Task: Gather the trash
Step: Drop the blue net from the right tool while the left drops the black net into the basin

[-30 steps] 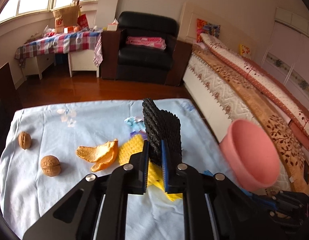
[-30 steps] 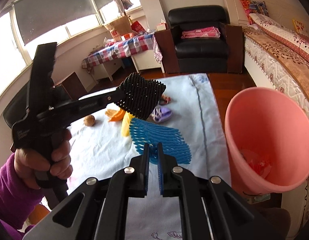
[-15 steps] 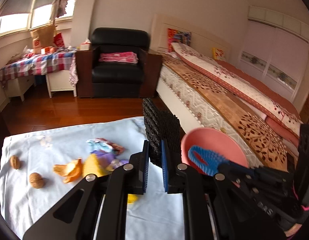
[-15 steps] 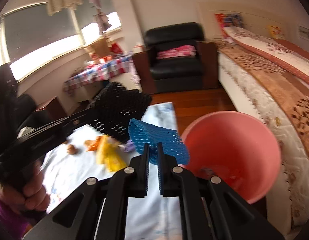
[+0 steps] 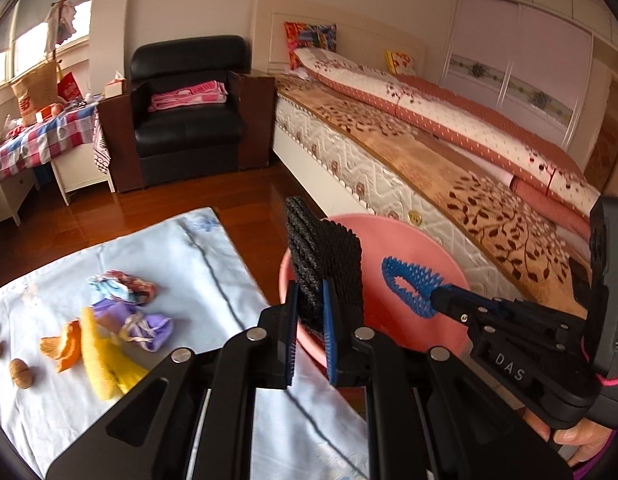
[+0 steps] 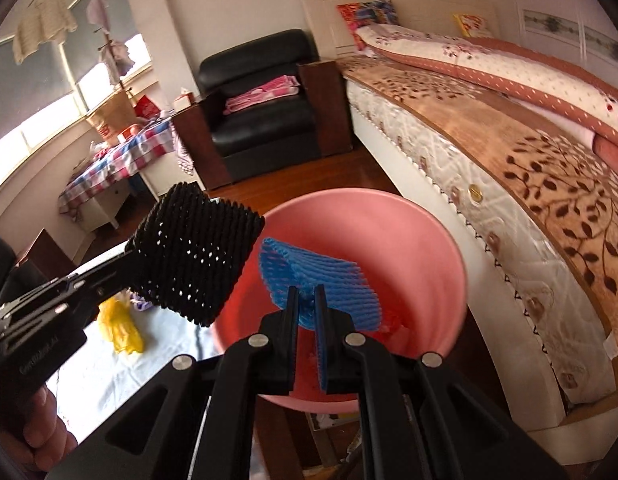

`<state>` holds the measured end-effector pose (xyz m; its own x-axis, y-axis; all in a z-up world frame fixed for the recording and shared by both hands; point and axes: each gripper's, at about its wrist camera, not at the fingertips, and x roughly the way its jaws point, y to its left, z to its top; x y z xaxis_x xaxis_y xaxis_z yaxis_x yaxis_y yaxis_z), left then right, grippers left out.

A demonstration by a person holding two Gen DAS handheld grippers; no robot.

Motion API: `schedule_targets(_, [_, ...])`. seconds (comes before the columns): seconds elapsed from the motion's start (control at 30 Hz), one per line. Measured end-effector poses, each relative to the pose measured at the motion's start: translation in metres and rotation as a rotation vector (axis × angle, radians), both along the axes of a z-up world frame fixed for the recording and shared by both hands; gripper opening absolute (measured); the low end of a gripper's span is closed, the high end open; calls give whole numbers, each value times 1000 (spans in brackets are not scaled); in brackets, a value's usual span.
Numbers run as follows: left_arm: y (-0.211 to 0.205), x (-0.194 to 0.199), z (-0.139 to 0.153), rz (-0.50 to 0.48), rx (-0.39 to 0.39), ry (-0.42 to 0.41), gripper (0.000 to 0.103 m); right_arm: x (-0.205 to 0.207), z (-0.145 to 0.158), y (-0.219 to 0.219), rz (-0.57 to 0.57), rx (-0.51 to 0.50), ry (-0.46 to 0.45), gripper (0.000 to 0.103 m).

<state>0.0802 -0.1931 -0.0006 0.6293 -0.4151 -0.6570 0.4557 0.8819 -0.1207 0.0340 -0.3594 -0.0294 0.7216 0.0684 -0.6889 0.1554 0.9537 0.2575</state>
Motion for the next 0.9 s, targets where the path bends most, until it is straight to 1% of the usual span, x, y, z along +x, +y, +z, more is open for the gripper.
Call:
schedule_targets(0.2, [-20,7,-17,-11,50,23,11,4,-17,-21,-29,18,24,7])
schedule_targets(0.4, [-28,12,-30,-15,75,49,11,5,-27,-30,-42,24,35,7])
schedule_targets(0.6, [-33,14,-35,-17,89,53,11,8,-33,-32,-47,24,47,7])
schedule_targets(0.9, [-31,17,-39,-18,82,70,11,11,-37,-31,-57,16,63,7])
